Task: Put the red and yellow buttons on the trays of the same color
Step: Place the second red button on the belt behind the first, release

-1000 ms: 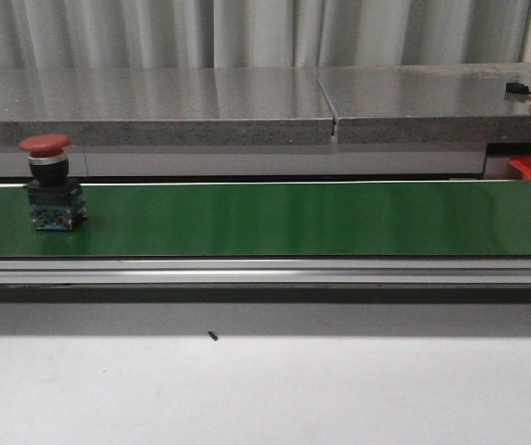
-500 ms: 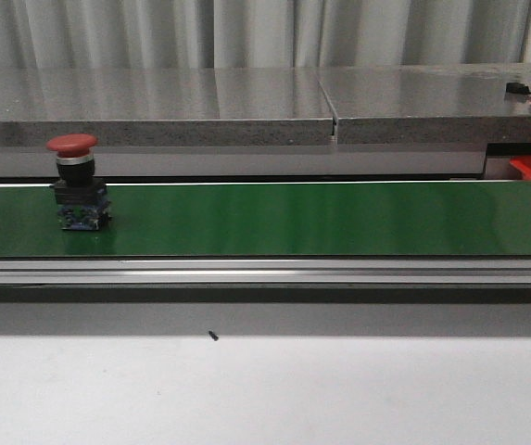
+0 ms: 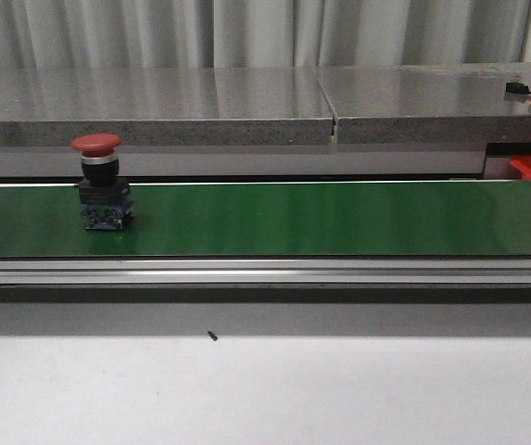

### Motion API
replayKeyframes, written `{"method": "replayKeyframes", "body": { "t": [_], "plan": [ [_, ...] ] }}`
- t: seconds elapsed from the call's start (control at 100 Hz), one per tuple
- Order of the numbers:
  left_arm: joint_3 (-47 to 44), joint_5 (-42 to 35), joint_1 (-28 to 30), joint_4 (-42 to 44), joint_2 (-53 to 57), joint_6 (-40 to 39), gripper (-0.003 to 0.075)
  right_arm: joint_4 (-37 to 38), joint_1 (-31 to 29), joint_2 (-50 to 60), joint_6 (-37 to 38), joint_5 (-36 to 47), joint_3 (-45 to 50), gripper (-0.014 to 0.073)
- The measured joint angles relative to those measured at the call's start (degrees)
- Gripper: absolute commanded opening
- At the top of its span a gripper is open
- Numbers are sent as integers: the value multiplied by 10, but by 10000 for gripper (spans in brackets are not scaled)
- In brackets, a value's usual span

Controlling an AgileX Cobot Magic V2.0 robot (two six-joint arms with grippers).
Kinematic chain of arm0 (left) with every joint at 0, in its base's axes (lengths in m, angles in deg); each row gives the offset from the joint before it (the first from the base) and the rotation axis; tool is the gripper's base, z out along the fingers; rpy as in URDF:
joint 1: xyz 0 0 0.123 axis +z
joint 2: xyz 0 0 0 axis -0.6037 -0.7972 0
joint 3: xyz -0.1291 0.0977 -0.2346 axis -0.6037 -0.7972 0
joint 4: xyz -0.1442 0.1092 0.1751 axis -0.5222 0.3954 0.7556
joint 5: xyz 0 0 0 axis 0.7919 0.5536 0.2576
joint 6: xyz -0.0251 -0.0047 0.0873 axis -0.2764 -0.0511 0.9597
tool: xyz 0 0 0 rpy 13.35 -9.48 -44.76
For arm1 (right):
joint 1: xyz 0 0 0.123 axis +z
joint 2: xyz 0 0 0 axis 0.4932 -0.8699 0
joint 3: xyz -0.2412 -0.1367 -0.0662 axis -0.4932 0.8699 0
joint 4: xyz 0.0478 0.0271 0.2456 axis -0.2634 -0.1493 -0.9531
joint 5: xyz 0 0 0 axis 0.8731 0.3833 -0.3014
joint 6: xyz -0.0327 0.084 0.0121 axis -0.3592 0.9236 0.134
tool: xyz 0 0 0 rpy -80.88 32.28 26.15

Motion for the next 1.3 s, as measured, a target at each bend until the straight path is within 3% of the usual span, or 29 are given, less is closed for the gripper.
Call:
{"method": "replayKeyframes", "body": {
  "t": [0.29, 0.51, 0.69, 0.76, 0.89, 0.96, 1.3],
  "plan": [
    [-25, -16, 0, -1, 0, 0, 72, 0, 0, 0, 0, 0, 0, -69],
    [-27, -16, 0, -1, 0, 0, 232, 0, 0, 0, 0, 0, 0, -69],
    [-33, -16, 0, -1, 0, 0, 312, 0, 0, 0, 0, 0, 0, -69],
    [-33, -16, 0, -1, 0, 0, 378, 0, 0, 0, 0, 0, 0, -69],
    [-33, -16, 0, -4, 0, 12, 595, 0, 0, 0, 0, 0, 0, -69],
    [-33, -18, 0, -9, 0, 17, 659, 0, 0, 0, 0, 0, 0, -69],
    [-11, -22, 0, -18, 11, 19, 661, 0, 0, 0, 0, 0, 0, -69]
  ]
}}
